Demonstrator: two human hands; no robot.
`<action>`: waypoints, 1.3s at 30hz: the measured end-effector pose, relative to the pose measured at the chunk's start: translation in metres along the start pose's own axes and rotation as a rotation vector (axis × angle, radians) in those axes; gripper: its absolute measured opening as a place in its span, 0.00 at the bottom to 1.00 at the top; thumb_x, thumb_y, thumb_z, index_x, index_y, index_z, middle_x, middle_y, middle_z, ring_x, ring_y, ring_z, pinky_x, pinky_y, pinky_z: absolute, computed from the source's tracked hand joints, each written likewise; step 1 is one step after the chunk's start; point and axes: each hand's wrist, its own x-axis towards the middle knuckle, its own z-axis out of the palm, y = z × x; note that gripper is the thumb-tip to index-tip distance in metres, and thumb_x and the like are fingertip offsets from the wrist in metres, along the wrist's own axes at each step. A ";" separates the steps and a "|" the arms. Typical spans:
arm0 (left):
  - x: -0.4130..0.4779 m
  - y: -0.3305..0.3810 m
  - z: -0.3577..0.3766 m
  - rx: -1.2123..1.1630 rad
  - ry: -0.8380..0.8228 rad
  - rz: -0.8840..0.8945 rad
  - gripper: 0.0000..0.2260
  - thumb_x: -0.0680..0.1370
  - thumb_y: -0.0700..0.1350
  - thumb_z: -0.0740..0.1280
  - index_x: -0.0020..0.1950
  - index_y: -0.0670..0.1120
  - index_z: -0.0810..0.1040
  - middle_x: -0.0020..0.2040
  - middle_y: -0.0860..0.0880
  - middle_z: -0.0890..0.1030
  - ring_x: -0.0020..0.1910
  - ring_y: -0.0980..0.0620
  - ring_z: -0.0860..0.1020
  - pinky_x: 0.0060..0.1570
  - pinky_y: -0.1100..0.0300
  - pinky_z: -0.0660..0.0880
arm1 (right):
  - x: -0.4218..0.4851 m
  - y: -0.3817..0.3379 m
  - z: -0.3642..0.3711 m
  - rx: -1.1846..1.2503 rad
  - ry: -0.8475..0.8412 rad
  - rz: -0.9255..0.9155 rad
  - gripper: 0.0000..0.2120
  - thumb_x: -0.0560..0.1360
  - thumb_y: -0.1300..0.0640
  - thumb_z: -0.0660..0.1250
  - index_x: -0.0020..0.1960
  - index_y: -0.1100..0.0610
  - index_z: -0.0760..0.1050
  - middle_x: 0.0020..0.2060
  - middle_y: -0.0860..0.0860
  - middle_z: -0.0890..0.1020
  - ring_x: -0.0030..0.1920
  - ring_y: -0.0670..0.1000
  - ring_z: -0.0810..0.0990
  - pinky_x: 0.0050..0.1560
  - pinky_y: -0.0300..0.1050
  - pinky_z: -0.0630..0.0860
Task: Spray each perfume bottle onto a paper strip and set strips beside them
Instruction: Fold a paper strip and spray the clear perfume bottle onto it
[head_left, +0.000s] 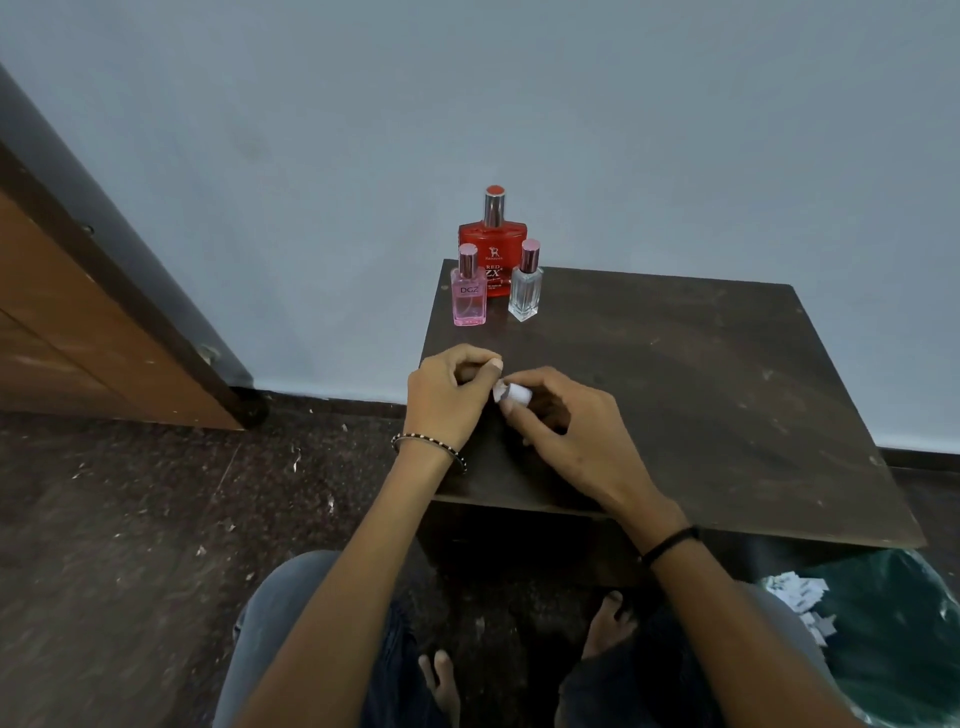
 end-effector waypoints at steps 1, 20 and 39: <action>-0.001 0.002 0.000 -0.007 0.026 0.008 0.05 0.77 0.42 0.70 0.51 0.45 0.85 0.46 0.52 0.85 0.43 0.63 0.81 0.42 0.78 0.73 | 0.001 -0.001 0.000 0.037 0.039 0.012 0.09 0.78 0.51 0.68 0.58 0.51 0.79 0.46 0.42 0.84 0.46 0.42 0.84 0.47 0.38 0.81; -0.007 0.006 -0.003 -0.403 -0.048 -0.326 0.07 0.76 0.36 0.70 0.54 0.40 0.81 0.36 0.45 0.86 0.37 0.49 0.86 0.35 0.57 0.83 | -0.006 -0.014 -0.014 -0.181 -0.061 -0.209 0.19 0.70 0.58 0.78 0.60 0.60 0.82 0.57 0.52 0.85 0.58 0.47 0.82 0.62 0.39 0.75; -0.006 0.012 -0.002 -0.498 -0.100 -0.320 0.11 0.80 0.41 0.66 0.62 0.42 0.74 0.43 0.42 0.86 0.37 0.47 0.87 0.32 0.57 0.82 | -0.006 -0.017 -0.034 -0.235 0.017 -0.220 0.07 0.73 0.61 0.76 0.51 0.55 0.86 0.46 0.47 0.88 0.46 0.42 0.85 0.49 0.40 0.81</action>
